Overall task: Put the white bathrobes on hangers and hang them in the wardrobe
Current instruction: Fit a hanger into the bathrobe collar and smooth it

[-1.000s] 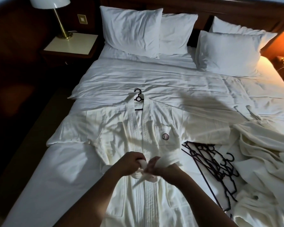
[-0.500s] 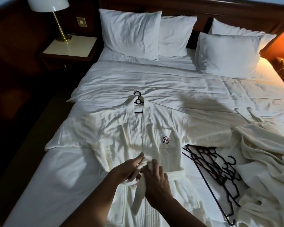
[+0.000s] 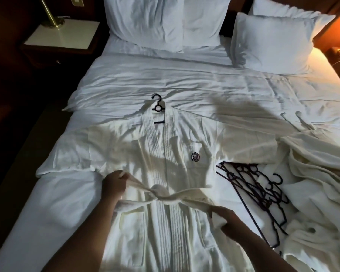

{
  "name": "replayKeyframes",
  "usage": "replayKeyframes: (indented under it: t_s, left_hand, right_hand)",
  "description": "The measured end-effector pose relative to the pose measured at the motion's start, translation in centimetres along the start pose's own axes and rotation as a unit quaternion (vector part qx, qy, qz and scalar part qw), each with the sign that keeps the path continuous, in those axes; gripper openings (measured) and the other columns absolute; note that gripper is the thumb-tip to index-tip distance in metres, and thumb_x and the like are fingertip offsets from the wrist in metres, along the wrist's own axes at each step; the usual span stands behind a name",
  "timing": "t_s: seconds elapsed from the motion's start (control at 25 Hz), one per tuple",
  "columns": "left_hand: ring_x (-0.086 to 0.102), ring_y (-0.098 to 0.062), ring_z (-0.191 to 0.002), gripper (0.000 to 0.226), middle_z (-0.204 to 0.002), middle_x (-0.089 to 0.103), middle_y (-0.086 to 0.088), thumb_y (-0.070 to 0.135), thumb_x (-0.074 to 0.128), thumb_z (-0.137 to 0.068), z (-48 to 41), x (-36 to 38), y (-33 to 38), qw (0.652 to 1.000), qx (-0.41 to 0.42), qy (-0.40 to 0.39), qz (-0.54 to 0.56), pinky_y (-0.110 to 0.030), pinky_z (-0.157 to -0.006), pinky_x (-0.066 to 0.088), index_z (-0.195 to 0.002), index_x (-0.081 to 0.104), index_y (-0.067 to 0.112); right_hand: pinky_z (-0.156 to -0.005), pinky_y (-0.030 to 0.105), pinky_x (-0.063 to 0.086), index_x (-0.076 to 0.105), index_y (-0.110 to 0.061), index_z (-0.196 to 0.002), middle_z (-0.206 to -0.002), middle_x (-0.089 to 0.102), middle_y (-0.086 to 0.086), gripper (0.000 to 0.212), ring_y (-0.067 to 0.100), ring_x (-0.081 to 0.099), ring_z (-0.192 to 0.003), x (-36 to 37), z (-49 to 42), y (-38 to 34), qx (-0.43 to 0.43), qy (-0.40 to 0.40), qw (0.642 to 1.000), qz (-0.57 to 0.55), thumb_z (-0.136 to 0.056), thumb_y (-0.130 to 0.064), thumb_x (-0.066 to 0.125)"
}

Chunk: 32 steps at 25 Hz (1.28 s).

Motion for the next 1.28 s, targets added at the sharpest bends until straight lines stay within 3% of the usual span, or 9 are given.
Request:
replayKeyframes:
  t_s: [0.08, 0.24, 0.36, 0.44, 0.64, 0.76, 0.92, 1.08, 1.28]
  left_hand:
    - [0.075, -0.028, -0.067, 0.013, -0.084, 0.074, -0.016, 0.009, 0.064, -0.097, -0.5, 1.7, 0.1, 0.987, -0.043, -0.051, 0.149, -0.029, -0.058, 0.057, -0.102, 0.071, 0.000]
    - [0.074, -0.039, -0.093, 0.018, -0.111, 0.068, -0.029, -0.002, 0.052, -0.100, -0.4, 3.3, -0.1, 0.931, -0.091, -0.088, 0.341, -0.033, -0.071, 0.064, -0.115, 0.061, -0.007]
    - [0.066, -0.033, -0.117, 0.054, -0.132, 0.062, -0.016, 0.018, 0.066, -0.090, 0.6, 3.5, -1.4, 0.945, -0.063, -0.114, 0.299, -0.048, -0.101, 0.054, -0.142, 0.050, 0.015]
    - [0.064, -0.022, -0.117, 0.059, -0.133, 0.063, -0.004, 0.018, 0.072, -0.089, 3.1, 3.7, -3.3, 0.979, 0.005, -0.107, 0.172, -0.040, -0.106, 0.048, -0.145, 0.052, 0.022]
    - [0.066, -0.030, -0.112, 0.043, -0.121, 0.069, -0.009, -0.003, 0.074, -0.079, 12.6, 4.1, -12.8, 0.994, 0.101, -0.007, -0.051, -0.036, -0.098, 0.049, -0.118, 0.071, 0.013]
    - [0.052, -0.044, -0.128, 0.068, -0.142, 0.053, -0.020, 0.017, 0.080, -0.071, 15.8, 3.4, -19.7, 0.988, -0.034, -0.007, -0.151, -0.051, -0.105, 0.043, -0.136, 0.059, 0.017]
    - [0.058, -0.046, -0.118, 0.072, -0.132, 0.059, -0.019, 0.032, 0.073, -0.077, 19.4, 1.6, -25.4, 0.969, -0.185, -0.028, -0.162, -0.050, -0.097, 0.050, -0.142, 0.044, 0.021]
    - [0.063, -0.042, -0.115, 0.036, -0.122, 0.069, -0.021, 0.030, 0.064, -0.095, 20.4, 1.2, -26.8, 0.975, -0.138, -0.087, -0.151, -0.040, -0.095, 0.050, -0.124, 0.061, 0.010]
    - [0.062, -0.040, -0.116, 0.037, -0.123, 0.069, -0.020, 0.036, 0.060, -0.098, 21.4, 0.6, -28.8, 0.977, -0.120, -0.100, -0.143, -0.039, -0.094, 0.047, -0.123, 0.063, 0.008]
  right_hand:
    - [-0.076, 0.037, 0.057, 0.075, -0.038, -0.082, -0.078, 0.073, -0.006, 0.016, 0.019, 0.069, -0.078, -0.4, -0.2, 0.3, 0.104, -0.031, 0.991, -0.078, -0.084, -0.024, 0.068]
    - [-0.058, 0.029, 0.043, 0.073, -0.014, -0.077, -0.078, 0.063, 0.010, 0.021, 0.019, 0.059, -0.063, 0.3, -0.8, 0.9, 0.212, -0.019, 0.960, -0.184, -0.095, -0.013, 0.062]
    - [-0.072, 0.036, 0.054, 0.072, -0.013, -0.094, -0.085, 0.072, 0.009, 0.010, 0.026, 0.069, -0.080, 1.0, -0.1, 0.8, 0.271, 0.083, 0.880, -0.382, -0.092, -0.022, 0.069]
    - [-0.074, 0.038, 0.056, 0.067, -0.013, -0.104, -0.095, 0.073, 0.014, 0.012, 0.033, 0.070, -0.087, 2.5, 0.5, 1.4, 0.318, 0.127, 0.838, -0.424, -0.099, -0.022, 0.061]
    - [-0.095, 0.038, 0.053, 0.067, -0.018, -0.121, -0.112, 0.061, 0.015, 0.042, 0.027, 0.061, -0.095, 6.5, 5.1, 6.2, 0.323, 0.112, 0.939, -0.048, -0.079, -0.011, 0.065]
    - [-0.115, 0.041, 0.035, 0.048, -0.031, -0.137, -0.146, 0.035, 0.018, 0.067, 0.036, 0.045, -0.131, 7.5, 9.0, 9.3, 0.368, 0.055, 0.928, 0.033, -0.073, -0.022, 0.063]
    - [-0.112, 0.056, 0.030, 0.012, -0.037, -0.154, -0.161, 0.016, 0.013, 0.104, 0.043, 0.034, -0.138, 7.8, 13.6, 14.5, 0.431, 0.057, 0.897, 0.085, -0.064, -0.035, 0.064]
    - [-0.098, 0.051, 0.034, 0.042, -0.029, -0.118, -0.126, 0.060, 0.009, 0.064, 0.035, 0.048, -0.115, 8.3, 16.3, 18.6, 0.443, 0.043, 0.892, 0.080, -0.061, -0.046, 0.064]
    - [-0.099, 0.046, 0.040, 0.055, -0.023, -0.098, -0.102, 0.068, 0.005, 0.034, 0.034, 0.059, -0.107, 10.2, 19.0, 21.4, 0.408, 0.056, 0.906, 0.095, -0.079, -0.049, 0.065]
Point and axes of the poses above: each hand's wrist, its own z-axis away from the middle knuckle, its own x-axis out of the palm, y = z × x, the point moved 1 cm from there along -z, towards the middle knuckle
